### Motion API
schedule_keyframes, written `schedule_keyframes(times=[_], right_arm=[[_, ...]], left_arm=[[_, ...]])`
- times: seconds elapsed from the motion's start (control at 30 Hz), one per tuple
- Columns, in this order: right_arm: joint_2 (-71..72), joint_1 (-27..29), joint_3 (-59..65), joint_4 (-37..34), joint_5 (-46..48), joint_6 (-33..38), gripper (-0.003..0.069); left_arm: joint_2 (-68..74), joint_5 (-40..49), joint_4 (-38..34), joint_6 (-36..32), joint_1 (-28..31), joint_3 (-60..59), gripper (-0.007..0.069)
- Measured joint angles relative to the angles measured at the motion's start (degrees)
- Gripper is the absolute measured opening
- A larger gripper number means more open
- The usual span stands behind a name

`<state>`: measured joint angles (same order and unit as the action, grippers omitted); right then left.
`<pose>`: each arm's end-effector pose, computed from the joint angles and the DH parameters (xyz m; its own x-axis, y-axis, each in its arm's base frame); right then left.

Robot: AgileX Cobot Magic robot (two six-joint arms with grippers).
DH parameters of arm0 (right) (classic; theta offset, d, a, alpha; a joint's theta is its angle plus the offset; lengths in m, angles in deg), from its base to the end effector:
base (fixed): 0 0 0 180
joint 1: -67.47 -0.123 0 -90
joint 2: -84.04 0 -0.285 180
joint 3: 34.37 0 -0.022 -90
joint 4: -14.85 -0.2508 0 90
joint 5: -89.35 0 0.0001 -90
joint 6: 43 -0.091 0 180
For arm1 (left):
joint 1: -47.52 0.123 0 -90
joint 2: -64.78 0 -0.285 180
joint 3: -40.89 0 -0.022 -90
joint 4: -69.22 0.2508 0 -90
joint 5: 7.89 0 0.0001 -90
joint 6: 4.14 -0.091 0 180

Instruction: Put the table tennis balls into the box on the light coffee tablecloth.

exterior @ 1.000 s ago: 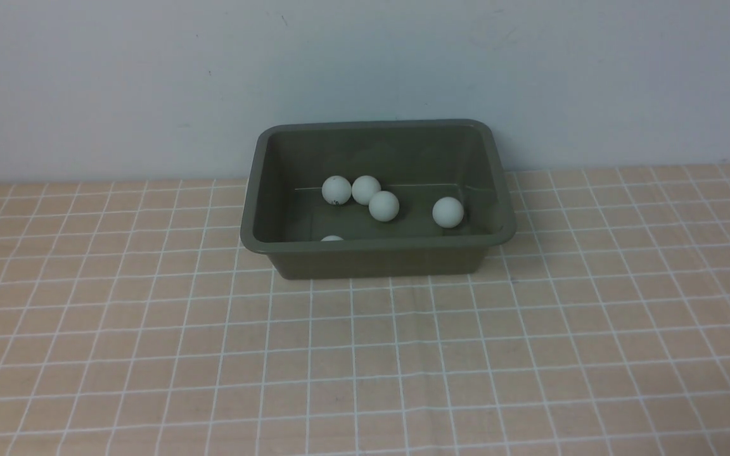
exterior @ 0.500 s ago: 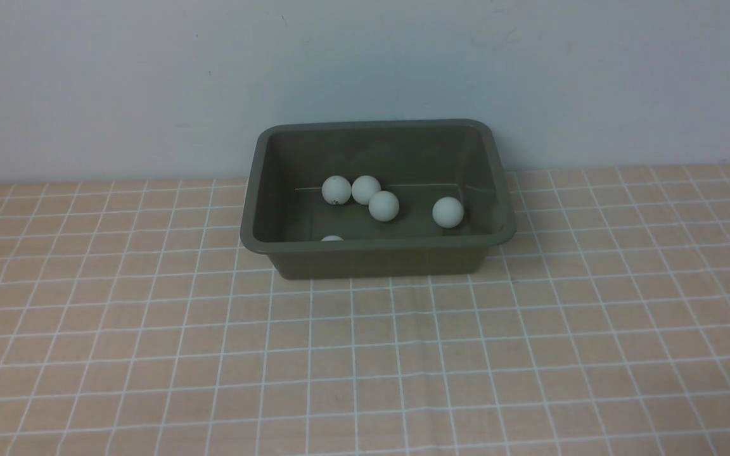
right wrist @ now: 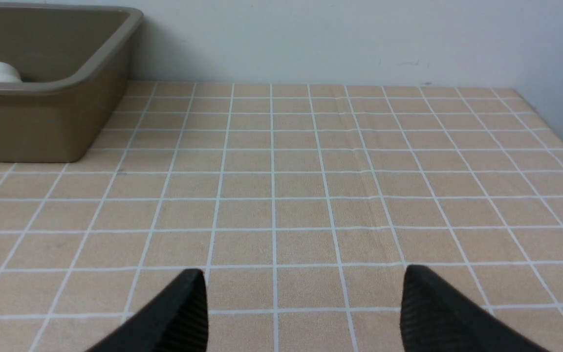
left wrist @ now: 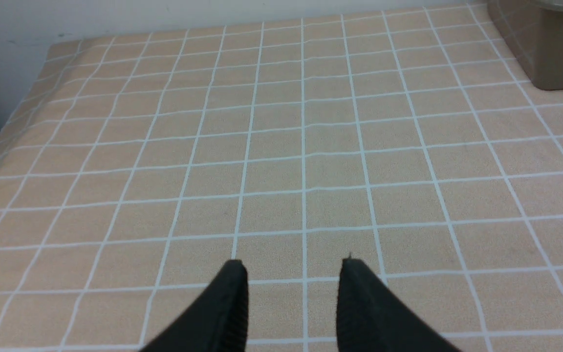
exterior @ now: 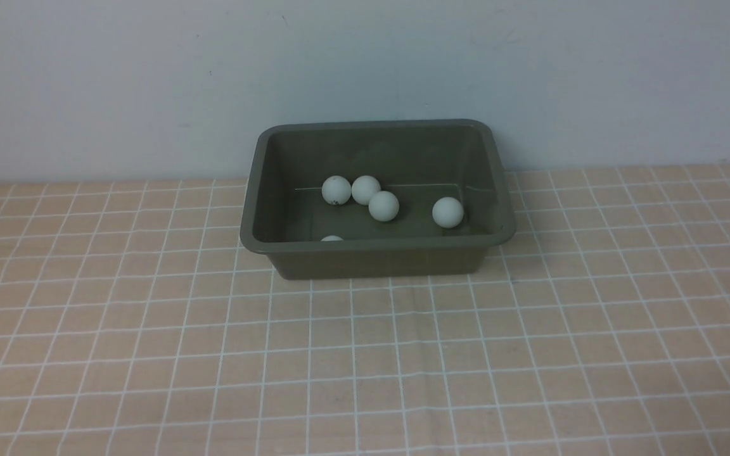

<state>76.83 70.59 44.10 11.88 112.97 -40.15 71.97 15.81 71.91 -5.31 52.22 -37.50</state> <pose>0.0516 -0.0009 0.1695 -0.3296 0.0157 -0.9440 0.0341 0.9994 0.0047 0.0511 0.0059 0.1698 -0.3343 0.0361 -0.9418 -0.0786 0.9947 0.0660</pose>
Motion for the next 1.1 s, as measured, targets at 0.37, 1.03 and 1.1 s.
schedule_keyframes(times=[0.37, 1.03, 1.1], right_arm=[[0.00, 0.00, 0.00, 0.00, 0.00, 0.00, 0.0483], [0.00, 0.00, 0.00, 0.00, 0.00, 0.00, 0.0483], [0.00, 0.00, 0.00, 0.00, 0.00, 0.00, 0.0483]], left_arm=[[-0.08, -0.15, 0.00, 1.17, 0.00, -0.05, 0.0204], [-0.08, -0.15, 0.00, 1.17, 0.00, -0.05, 0.0204], [-0.08, -0.15, 0.00, 1.17, 0.00, -0.05, 0.0204]])
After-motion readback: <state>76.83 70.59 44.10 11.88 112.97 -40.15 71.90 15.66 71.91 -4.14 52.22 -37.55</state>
